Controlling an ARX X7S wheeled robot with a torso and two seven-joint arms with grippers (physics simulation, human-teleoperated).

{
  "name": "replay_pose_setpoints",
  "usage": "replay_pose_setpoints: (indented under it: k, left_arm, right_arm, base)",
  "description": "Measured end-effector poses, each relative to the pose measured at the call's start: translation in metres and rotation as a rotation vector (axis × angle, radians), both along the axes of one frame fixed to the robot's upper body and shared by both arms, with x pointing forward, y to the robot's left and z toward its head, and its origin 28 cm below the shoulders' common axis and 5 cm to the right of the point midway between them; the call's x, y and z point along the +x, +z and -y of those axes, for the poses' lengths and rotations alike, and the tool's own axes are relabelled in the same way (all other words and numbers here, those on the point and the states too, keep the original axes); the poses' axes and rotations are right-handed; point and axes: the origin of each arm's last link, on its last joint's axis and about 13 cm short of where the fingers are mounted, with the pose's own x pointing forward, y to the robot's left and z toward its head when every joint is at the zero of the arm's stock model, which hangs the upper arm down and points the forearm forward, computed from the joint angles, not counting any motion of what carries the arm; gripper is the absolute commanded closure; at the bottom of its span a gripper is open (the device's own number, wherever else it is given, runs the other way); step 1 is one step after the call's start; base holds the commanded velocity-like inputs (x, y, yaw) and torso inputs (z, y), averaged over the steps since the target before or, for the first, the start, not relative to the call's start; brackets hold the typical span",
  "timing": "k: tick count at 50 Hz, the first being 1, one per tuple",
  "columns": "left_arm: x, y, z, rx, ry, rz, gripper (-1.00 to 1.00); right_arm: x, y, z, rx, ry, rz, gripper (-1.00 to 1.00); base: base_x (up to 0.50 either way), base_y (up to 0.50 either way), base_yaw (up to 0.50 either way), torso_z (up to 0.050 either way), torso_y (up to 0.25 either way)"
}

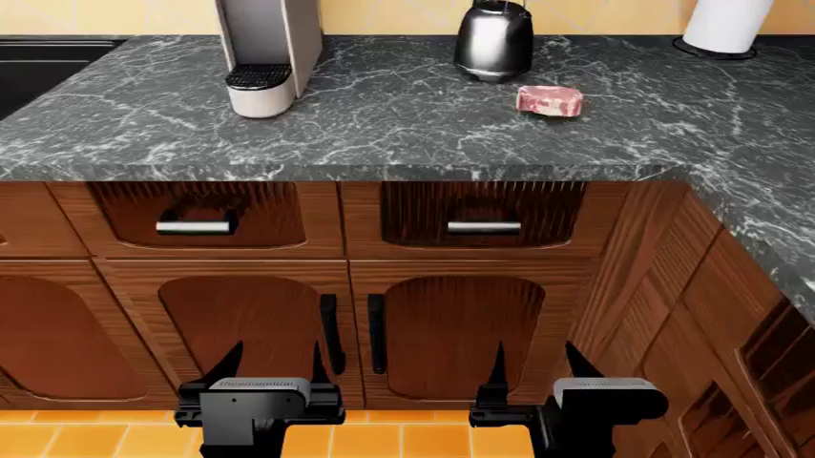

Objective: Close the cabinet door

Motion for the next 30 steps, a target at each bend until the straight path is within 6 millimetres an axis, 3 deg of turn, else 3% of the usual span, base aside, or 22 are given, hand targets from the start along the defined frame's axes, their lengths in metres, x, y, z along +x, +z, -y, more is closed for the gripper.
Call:
replay_pose_setpoints:
  k: [16,30]
  left_arm:
    - [0.0004,-0.0005,-0.0004,0.026,-0.003,0.008,-1.00]
    - [0.0003,0.0012,-0.0016,0.025,-0.023,-0.006,-1.00]
  right_arm:
    - [0.0016,-0.0041,-0.0010,-0.002,-0.026,-0.064,-1.00]
    - [0.0011,-0.0064,-0.0010,-0.002,-0.034,-0.098,-1.00]
  base:
    - [0.00,0.00,0.00,0.001,0.000]
    - [0.00,0.00,0.00,0.050,0.000]
